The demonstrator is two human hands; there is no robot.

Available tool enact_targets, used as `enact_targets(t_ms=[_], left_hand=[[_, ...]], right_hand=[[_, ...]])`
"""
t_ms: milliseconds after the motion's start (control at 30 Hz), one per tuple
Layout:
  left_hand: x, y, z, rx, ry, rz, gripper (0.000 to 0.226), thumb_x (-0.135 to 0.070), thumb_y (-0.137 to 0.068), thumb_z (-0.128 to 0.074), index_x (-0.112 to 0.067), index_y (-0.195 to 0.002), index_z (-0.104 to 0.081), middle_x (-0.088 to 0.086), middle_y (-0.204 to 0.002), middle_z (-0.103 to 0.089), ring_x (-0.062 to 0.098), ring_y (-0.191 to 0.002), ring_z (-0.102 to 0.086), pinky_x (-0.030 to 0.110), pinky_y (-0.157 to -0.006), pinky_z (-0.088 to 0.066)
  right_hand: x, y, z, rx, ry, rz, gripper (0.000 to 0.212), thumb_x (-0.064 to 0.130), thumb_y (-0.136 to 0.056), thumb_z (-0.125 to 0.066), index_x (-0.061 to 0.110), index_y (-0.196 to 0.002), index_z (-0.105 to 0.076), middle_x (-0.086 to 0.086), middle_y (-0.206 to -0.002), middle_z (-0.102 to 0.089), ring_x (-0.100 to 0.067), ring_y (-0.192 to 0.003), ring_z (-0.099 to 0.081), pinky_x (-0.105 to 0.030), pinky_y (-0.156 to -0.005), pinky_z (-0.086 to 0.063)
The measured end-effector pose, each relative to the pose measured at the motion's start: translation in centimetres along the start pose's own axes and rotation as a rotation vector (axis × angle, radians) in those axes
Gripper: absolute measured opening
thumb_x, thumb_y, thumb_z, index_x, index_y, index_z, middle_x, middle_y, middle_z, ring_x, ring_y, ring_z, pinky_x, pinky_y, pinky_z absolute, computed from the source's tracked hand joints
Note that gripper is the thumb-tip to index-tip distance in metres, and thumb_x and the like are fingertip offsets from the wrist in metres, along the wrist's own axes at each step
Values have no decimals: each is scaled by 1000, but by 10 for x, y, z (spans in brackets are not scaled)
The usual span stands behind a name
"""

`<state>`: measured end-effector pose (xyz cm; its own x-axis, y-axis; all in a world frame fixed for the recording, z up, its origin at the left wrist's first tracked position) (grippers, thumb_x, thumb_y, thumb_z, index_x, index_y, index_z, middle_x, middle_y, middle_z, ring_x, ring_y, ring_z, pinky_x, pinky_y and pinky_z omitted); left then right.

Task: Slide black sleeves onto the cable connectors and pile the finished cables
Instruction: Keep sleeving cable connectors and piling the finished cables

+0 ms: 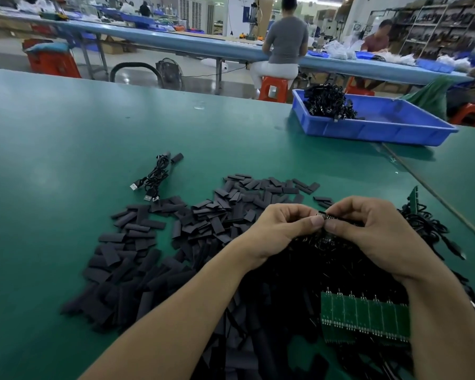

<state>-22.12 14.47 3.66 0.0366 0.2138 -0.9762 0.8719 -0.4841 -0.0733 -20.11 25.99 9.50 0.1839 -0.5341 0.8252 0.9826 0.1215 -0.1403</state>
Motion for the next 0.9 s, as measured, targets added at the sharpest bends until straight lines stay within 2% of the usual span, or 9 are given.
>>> enact_targets(t_ms=[100,200,300,400,533,600,700,800,900], left_hand=[[2,-2,-6,58,145,40,16,-14,-99,-60,-15,-86,-68,-6,-73,-67,5,-66,-61,18,-66,-53],[1,-5,0,-52,162,13,14,-17,-98,-60,-15,-86,-66,-1,-78,-65,10,-70,-59,26,-76,-51],[-27,1,18,-272,41,-183,14,-11,-101,-56,-14,-89,-63,-6,-81,-70,5,-78,-64,17,-82,-51],[-64,21,29,-433,13,-411,15,-7,-103,-50,-14,-93,-59,-1,-90,-74,12,-88,-68,25,-89,-53],[-95,47,49,-557,110,-558,13,-9,-107,-41,-11,-97,-50,-2,-76,-72,16,-71,-71,26,-73,-58],[-105,62,67,-671,114,-600,13,-10,-107,-42,-15,-97,-48,-3,-70,-67,14,-63,-67,27,-67,-58],[-117,81,76,-732,47,-663,15,-10,-107,-43,-19,-96,-47,-4,-67,-57,13,-53,-56,27,-54,-54],[-122,89,80,-720,133,-680,14,-13,-107,-42,-21,-97,-47,-6,-66,-53,9,-50,-50,23,-49,-47],[-117,86,85,-698,320,-616,13,-17,-108,-43,-22,-97,-47,-6,-66,-51,6,-53,-45,19,-46,-40]], right_hand=[[-3,2,2,-11,-149,-35,12,0,-82,-74,9,-86,-68,2,-70,-75,-1,-62,-67,-9,-61,-51],[-7,3,12,-120,-148,-69,13,7,-80,-78,13,-87,-69,4,-72,-75,-3,-66,-68,-13,-66,-53],[3,6,27,-306,38,-38,17,13,-82,-80,24,-83,-68,7,-70,-73,0,-67,-67,-19,-69,-51],[26,14,37,-483,204,39,26,17,-85,-79,33,-77,-60,16,-75,-66,4,-71,-63,-13,-67,-44],[44,27,44,-648,300,70,14,16,-90,-73,24,-88,-61,22,-75,-56,6,-69,-55,-7,-61,-37],[47,33,51,-713,359,64,8,15,-91,-72,17,-94,-65,18,-73,-54,-1,-65,-54,-17,-65,-42],[52,37,49,-687,470,65,7,13,-89,-73,13,-95,-70,10,-74,-57,-15,-67,-59,-35,-76,-52],[55,40,50,-743,494,54,5,12,-91,-71,11,-95,-69,2,-75,-63,-21,-68,-59,-37,-76,-52],[51,45,60,-856,449,8,8,15,-95,-67,9,-100,-65,-10,-87,-70,-32,-77,-64,-45,-75,-54]])
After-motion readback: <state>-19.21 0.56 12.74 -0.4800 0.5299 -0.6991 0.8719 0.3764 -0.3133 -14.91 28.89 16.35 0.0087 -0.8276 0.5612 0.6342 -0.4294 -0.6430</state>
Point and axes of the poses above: each hand's wrist, its own y-axis away from the middle knuckle, its own z-axis out of the back of the hand, x = y × z, the point moved 10 cm from there along -y, towards the middle knuckle
